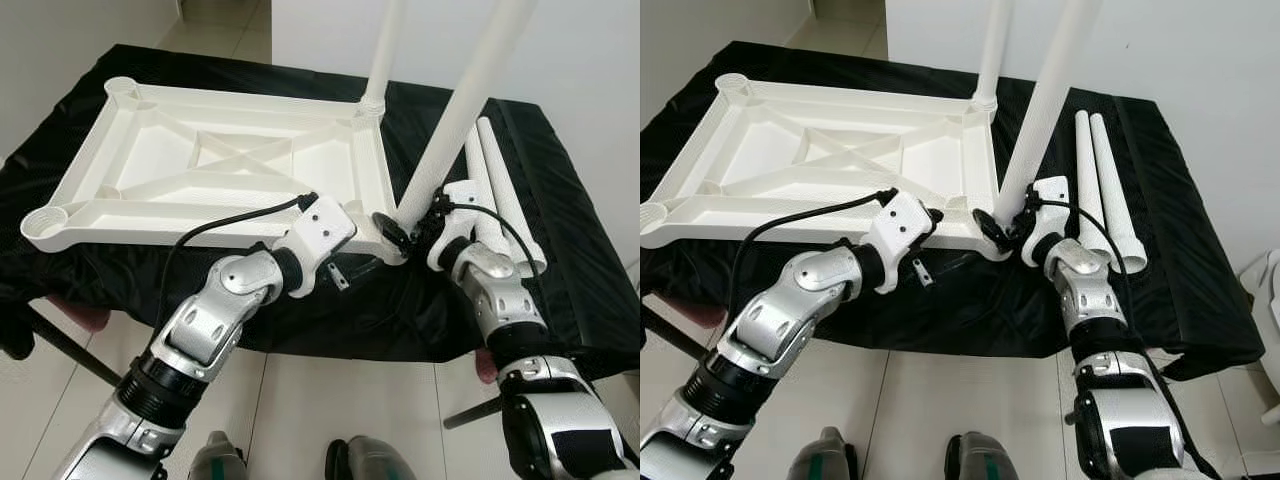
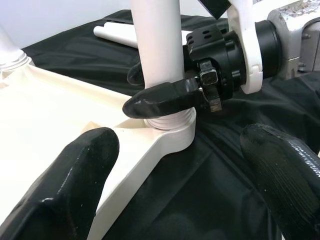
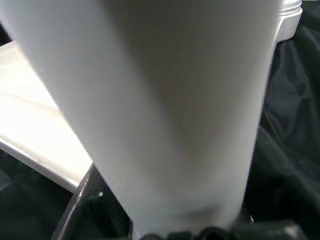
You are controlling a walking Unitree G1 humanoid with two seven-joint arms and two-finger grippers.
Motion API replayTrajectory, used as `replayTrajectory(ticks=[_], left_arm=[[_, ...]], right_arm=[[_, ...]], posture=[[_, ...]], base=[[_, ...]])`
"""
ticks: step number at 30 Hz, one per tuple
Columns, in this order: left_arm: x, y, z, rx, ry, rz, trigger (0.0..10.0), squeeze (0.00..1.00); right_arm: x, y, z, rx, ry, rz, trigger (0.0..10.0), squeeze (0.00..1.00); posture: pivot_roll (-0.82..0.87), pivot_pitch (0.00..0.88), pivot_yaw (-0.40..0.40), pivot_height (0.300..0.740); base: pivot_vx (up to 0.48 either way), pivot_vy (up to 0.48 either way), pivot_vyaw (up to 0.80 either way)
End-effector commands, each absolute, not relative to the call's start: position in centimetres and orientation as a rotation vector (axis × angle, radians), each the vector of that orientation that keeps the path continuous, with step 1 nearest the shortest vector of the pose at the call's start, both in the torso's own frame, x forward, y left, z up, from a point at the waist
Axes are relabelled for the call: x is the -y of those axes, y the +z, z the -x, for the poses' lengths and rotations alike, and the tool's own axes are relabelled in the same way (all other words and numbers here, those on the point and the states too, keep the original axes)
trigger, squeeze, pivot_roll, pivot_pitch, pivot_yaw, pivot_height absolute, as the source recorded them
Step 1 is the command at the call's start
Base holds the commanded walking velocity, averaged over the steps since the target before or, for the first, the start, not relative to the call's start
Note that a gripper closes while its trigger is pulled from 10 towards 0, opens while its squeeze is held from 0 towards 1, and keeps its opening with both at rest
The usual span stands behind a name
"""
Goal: Building children table
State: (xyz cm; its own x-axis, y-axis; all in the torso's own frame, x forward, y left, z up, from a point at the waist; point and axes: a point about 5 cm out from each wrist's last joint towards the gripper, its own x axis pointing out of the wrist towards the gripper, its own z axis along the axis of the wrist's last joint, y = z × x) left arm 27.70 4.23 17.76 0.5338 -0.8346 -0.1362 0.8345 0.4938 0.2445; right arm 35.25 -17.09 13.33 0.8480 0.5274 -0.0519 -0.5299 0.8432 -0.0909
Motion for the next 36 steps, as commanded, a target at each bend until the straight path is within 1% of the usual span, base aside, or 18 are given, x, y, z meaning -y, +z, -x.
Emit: replayTrajectory(ticks=[1, 10, 11, 17, 22, 23, 24, 25, 26, 28, 29, 32, 33, 34, 35, 36], left_arm=[[-4.1, 17.6, -27.7, -0.010, -1.047, -0.310, 10.0, 0.00], [-4.0, 17.5, -27.6, -0.013, -1.056, -0.306, 10.0, 0.00], [-3.9, 17.5, -27.5, -0.012, -1.058, -0.305, 10.0, 0.00], [-3.9, 17.4, -27.4, -0.012, -1.061, -0.304, 10.0, 0.00], [-3.9, 17.3, -27.4, -0.015, -1.057, -0.303, 10.0, 0.00], [-3.9, 17.3, -27.4, -0.017, -1.056, -0.303, 10.0, 0.00], [-3.9, 17.3, -27.4, -0.017, -1.056, -0.303, 10.0, 0.00], [-3.9, 17.2, -27.3, -0.019, -1.057, -0.303, 10.0, 0.00], [-3.9, 17.2, -27.3, -0.019, -1.057, -0.303, 10.0, 0.00], [-3.9, 17.2, -27.3, -0.021, -1.058, -0.304, 10.0, 0.00], [-3.9, 17.2, -27.3, -0.021, -1.058, -0.304, 10.0, 0.00], [-4.0, 17.2, -27.3, -0.023, -1.059, -0.304, 10.0, 0.00], [-4.0, 17.2, -27.3, -0.023, -1.059, -0.304, 10.0, 0.00], [-4.1, 17.2, -27.3, -0.025, -1.060, -0.304, 10.0, 0.00], [-4.1, 17.2, -27.3, -0.025, -1.060, -0.304, 10.0, 0.00], [-4.1, 17.1, -27.3, -0.026, -1.060, -0.304, 10.0, 0.00]], right_arm=[[17.3, 12.9, -35.2, -0.043, 0.572, 0.108, 0.0, 0.00], [17.3, 13.0, -35.3, -0.026, 0.582, 0.063, 0.0, 0.00], [17.2, 12.9, -35.3, -0.023, 0.581, 0.055, 10.0, 0.00], [16.2, 12.3, -34.9, -0.024, 0.496, -0.013, 10.0, 0.00], [16.2, 12.0, -34.8, -0.027, 0.428, -0.038, 10.0, 0.00], [16.3, 11.9, -34.8, -0.028, 0.379, -0.048, 10.0, 0.00], [16.3, 11.9, -34.8, -0.028, 0.379, -0.048, 10.0, 0.00], [16.3, 11.9, -34.9, -0.038, 0.325, -0.072, 10.0, 0.00], [16.3, 11.9, -34.9, -0.038, 0.325, -0.072, 10.0, 0.00], [16.4, 11.9, -34.8, -0.034, 0.219, -0.091, 10.0, 0.00], [16.4, 11.9, -34.8, -0.034, 0.219, -0.091, 10.0, 0.00], [16.5, 11.8, -34.5, -0.033, 0.052, -0.089, 10.0, 0.00], [16.5, 11.8, -34.5, -0.033, 0.052, -0.089, 10.0, 0.00], [16.3, 11.9, -34.1, -0.032, -0.050, -0.094, 10.0, 0.00], [16.3, 11.9, -34.1, -0.032, -0.050, -0.094, 10.0, 0.00], [16.3, 11.9, -33.8, -0.024, -0.105, -0.089, 10.0, 0.00]], posture=[[-0.02, 0.000, -0.043, 0.740], [-0.02, 0.000, -0.043, 0.740], [-0.02, 0.000, -0.045, 0.740], [-0.02, 0.000, -0.050, 0.740], [-0.02, 0.000, -0.051, 0.740], [-0.02, 0.000, -0.050, 0.740], [-0.02, 0.000, -0.050, 0.740], [-0.02, 0.000, -0.050, 0.740], [-0.02, 0.000, -0.050, 0.740], [-0.02, 0.000, -0.049, 0.740], [-0.02, 0.000, -0.049, 0.740], [-0.02, 0.000, -0.047, 0.740], [-0.02, 0.000, -0.047, 0.740], [-0.02, 0.000, -0.047, 0.740], [-0.02, 0.000, -0.047, 0.740], [-0.02, 0.000, -0.047, 0.740]], base=[[0.000, 0.000, 0.00], [0.000, 0.000, 0.00], [0.000, 0.000, 0.00], [0.000, 0.000, 0.00], [0.000, 0.000, 0.00], [0.000, 0.000, 0.00], [0.000, 0.000, 0.00], [0.000, 0.000, 0.00], [0.000, 0.000, 0.00], [0.000, 0.000, 0.00], [0.000, 0.000, 0.00], [0.000, 0.000, 0.00], [0.000, 0.000, 0.00], [0.000, 0.000, 0.00], [0.000, 0.000, 0.00], [0.000, 0.000, 0.00]])
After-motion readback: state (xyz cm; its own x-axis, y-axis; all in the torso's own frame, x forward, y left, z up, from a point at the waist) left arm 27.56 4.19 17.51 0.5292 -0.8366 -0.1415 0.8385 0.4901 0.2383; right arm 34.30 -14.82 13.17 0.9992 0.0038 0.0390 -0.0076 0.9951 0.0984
